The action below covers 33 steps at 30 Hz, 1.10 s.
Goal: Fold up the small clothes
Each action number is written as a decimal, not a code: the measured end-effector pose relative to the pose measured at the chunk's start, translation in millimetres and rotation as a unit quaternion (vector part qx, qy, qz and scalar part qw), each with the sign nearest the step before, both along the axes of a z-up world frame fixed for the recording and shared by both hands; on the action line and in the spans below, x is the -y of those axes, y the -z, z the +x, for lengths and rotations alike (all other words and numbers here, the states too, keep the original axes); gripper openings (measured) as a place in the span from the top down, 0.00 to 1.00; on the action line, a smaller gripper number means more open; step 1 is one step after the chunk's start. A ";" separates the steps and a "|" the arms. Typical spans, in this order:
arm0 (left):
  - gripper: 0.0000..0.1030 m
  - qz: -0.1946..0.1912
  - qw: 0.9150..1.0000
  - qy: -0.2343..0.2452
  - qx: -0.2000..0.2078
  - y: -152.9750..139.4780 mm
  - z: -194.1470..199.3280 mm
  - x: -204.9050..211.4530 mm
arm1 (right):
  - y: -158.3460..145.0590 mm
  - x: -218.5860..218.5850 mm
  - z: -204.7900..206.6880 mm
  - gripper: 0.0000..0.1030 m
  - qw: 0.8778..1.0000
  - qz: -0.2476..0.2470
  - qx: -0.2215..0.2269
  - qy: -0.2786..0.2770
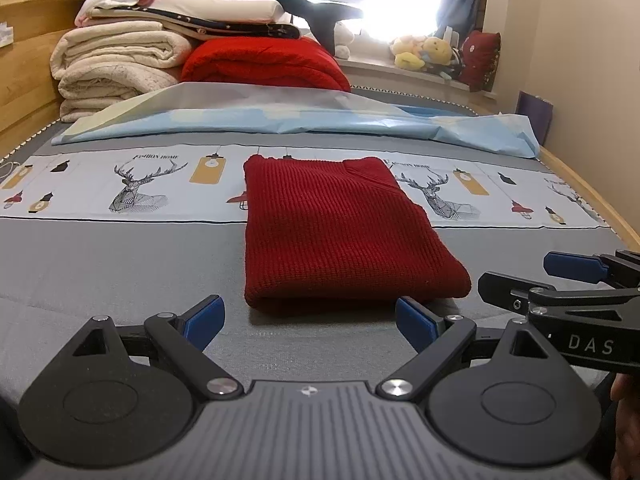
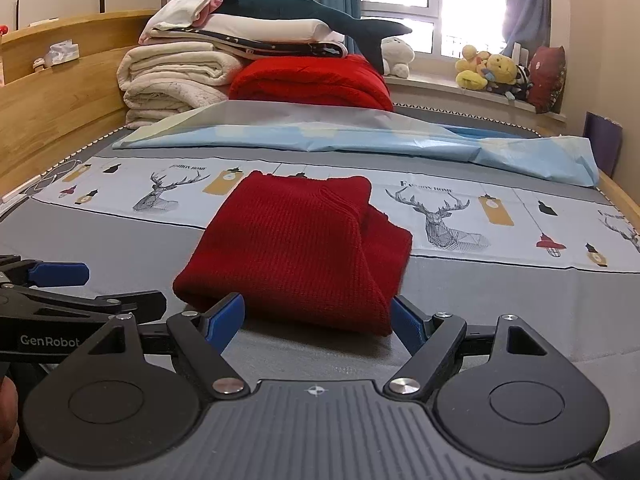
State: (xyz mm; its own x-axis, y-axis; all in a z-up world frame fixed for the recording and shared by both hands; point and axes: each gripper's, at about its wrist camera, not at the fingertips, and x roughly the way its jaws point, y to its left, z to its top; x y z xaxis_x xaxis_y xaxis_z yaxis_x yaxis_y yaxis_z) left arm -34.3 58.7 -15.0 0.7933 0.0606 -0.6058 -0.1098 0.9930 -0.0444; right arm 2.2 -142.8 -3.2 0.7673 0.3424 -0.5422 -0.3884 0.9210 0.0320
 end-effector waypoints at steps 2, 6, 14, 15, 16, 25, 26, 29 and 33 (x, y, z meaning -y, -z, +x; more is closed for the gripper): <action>0.08 0.000 1.000 -0.001 0.001 -0.1 -0.2 -0.5 | 0.3 -0.7 0.2 0.22 1.000 0.002 -0.001 0.001; 0.08 -0.001 1.000 -0.001 0.002 0.2 -0.8 0.2 | 1.3 -0.6 1.2 0.22 1.000 0.001 -0.004 0.001; 0.08 -0.001 1.000 -0.001 0.002 0.2 -0.8 -0.1 | 1.6 1.9 1.8 0.22 1.000 0.001 -0.004 0.000; 0.08 -0.001 1.000 -0.001 0.001 0.4 -0.7 -0.1 | 1.6 1.9 1.8 0.22 1.000 0.001 -0.004 0.000; 0.08 -0.001 1.000 -0.001 0.001 0.5 -0.7 -0.1 | 1.6 2.0 1.9 0.22 1.000 0.000 -0.004 0.000; 0.08 -0.003 1.000 -0.001 0.002 0.5 -0.8 0.3 | 2.6 1.0 2.9 0.22 1.000 0.001 -0.004 0.002; 0.08 -0.003 1.000 -0.002 0.002 0.4 -0.7 0.5 | 2.7 0.8 2.9 0.22 1.000 0.001 -0.005 0.002; 0.08 -0.004 1.000 -0.002 0.001 0.5 -0.3 0.4 | 3.0 0.8 3.0 0.22 1.000 0.001 -0.006 0.003; 0.08 -0.004 1.000 -0.002 0.001 0.4 -0.1 0.9 | 3.1 0.7 3.0 0.22 1.000 0.002 -0.006 0.003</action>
State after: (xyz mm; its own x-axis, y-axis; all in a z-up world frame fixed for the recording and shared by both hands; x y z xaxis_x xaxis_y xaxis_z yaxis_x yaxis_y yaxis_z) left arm -34.5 57.8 -15.3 0.7946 0.0591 -0.6043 -0.1141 0.9920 -0.0531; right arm 5.2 -143.5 -6.3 0.7629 0.3405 -0.5496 -0.3828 0.9229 0.0404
